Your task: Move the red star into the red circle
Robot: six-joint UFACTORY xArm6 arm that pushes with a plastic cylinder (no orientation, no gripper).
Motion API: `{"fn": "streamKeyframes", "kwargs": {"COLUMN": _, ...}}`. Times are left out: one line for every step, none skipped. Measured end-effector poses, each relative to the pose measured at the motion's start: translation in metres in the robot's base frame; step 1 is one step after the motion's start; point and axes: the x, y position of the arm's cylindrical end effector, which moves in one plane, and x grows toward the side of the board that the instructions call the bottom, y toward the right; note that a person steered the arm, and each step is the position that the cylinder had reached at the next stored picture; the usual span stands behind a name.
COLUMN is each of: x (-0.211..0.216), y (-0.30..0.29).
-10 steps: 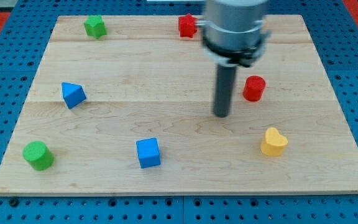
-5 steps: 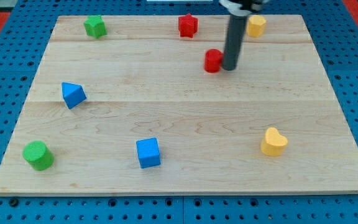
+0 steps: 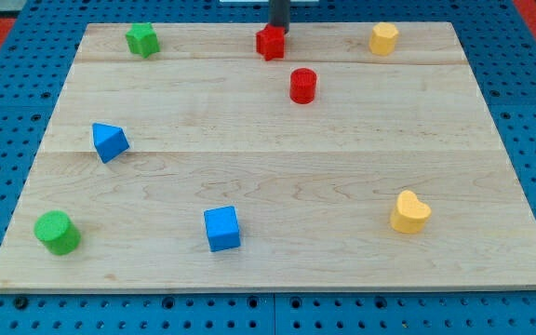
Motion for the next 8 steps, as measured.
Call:
{"fn": "streamKeyframes", "kwargs": {"x": 0.025, "y": -0.02}}
{"fn": "streamKeyframes", "kwargs": {"x": 0.043, "y": -0.044}}
{"fn": "streamKeyframes", "kwargs": {"x": 0.046, "y": -0.053}}
{"fn": "streamKeyframes", "kwargs": {"x": 0.047, "y": -0.028}}
{"fn": "streamKeyframes", "kwargs": {"x": 0.063, "y": -0.016}}
{"fn": "streamKeyframes", "kwargs": {"x": 0.071, "y": -0.009}}
{"fn": "streamKeyframes", "kwargs": {"x": 0.067, "y": 0.004}}
{"fn": "streamKeyframes", "kwargs": {"x": 0.078, "y": -0.024}}
